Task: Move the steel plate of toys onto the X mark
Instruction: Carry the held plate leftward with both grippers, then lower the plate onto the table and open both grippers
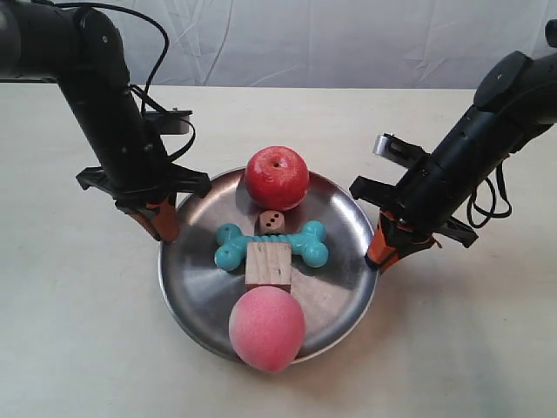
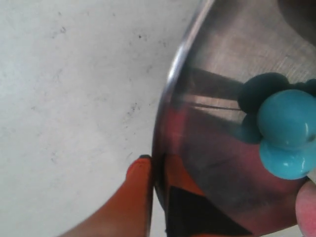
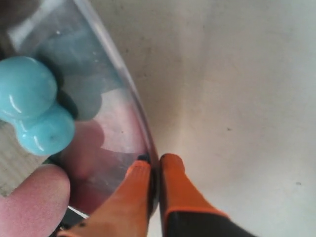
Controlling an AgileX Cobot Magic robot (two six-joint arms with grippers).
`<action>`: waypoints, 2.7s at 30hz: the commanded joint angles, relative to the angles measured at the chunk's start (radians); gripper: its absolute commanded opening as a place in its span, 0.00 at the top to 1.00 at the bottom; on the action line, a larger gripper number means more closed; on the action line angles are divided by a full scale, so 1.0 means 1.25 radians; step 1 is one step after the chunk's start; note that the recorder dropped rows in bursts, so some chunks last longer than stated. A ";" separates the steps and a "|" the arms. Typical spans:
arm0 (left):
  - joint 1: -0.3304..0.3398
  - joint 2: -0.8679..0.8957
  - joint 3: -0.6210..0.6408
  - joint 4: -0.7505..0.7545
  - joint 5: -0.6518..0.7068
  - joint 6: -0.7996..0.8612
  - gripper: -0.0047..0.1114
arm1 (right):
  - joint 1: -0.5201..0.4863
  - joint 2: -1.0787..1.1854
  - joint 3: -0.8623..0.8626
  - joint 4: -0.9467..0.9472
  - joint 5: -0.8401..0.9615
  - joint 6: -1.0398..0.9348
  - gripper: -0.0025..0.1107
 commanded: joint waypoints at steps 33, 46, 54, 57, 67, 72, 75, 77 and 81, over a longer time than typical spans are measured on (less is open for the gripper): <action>0.161 0.033 -0.124 -0.064 0.028 0.027 0.96 | 0.115 0.200 -0.348 0.166 0.048 0.144 0.98; 0.182 0.127 -0.134 -0.067 0.028 0.031 0.96 | 0.122 0.238 -0.385 0.155 0.040 0.160 0.98; 0.182 0.131 -0.134 -0.067 0.028 0.031 0.96 | 0.122 0.238 -0.385 0.114 0.025 0.173 0.98; 0.182 0.133 -0.134 -0.067 0.028 0.031 0.96 | 0.122 0.238 -0.385 0.097 0.025 0.178 0.98; 0.182 0.159 -0.134 -0.067 0.028 0.031 0.96 | 0.122 0.238 -0.385 0.074 -0.003 0.178 0.98; 0.182 0.159 -0.134 -0.070 0.014 0.031 0.96 | 0.122 0.238 -0.385 0.071 -0.023 0.179 0.98; 0.182 0.159 -0.134 -0.070 0.003 0.031 0.96 | 0.121 0.238 -0.385 0.067 -0.035 0.179 0.90; 0.182 0.159 -0.134 -0.070 -0.001 0.031 0.96 | 0.121 0.238 -0.385 0.064 -0.037 0.179 0.82; 0.182 0.159 -0.134 -0.070 -0.003 0.031 0.96 | 0.121 0.238 -0.385 0.049 -0.038 0.179 0.67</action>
